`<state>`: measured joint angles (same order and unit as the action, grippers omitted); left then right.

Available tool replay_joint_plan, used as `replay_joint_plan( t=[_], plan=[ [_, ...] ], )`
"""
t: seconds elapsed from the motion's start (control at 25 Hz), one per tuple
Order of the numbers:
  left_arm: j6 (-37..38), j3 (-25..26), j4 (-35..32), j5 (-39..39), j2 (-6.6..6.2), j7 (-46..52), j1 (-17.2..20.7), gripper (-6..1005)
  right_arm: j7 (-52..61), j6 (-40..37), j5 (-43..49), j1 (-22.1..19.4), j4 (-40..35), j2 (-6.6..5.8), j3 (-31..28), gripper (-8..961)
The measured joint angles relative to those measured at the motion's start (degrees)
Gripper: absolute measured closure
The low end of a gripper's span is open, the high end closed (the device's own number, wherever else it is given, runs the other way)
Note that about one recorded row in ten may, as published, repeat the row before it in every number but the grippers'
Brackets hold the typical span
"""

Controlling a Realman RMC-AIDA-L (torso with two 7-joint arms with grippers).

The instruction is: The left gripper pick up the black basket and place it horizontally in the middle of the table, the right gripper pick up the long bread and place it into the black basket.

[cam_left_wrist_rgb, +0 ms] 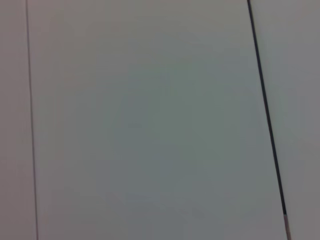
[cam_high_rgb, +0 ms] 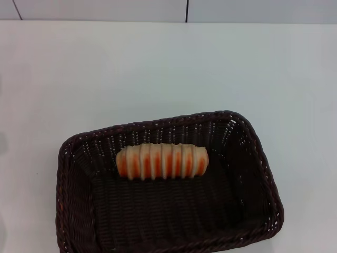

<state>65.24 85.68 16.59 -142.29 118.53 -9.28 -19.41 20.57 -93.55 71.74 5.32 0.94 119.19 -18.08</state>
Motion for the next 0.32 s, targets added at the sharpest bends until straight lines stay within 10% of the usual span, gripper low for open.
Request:
replay_joint_plan(
  t=[0.32],
  plan=[
    [0.3, 0.1, 0.0, 0.0, -0.01, 0.1, 1.0, 211, 0.0, 0.5, -0.1, -0.1, -0.7, 0.09, -1.3, 158]
  ],
)
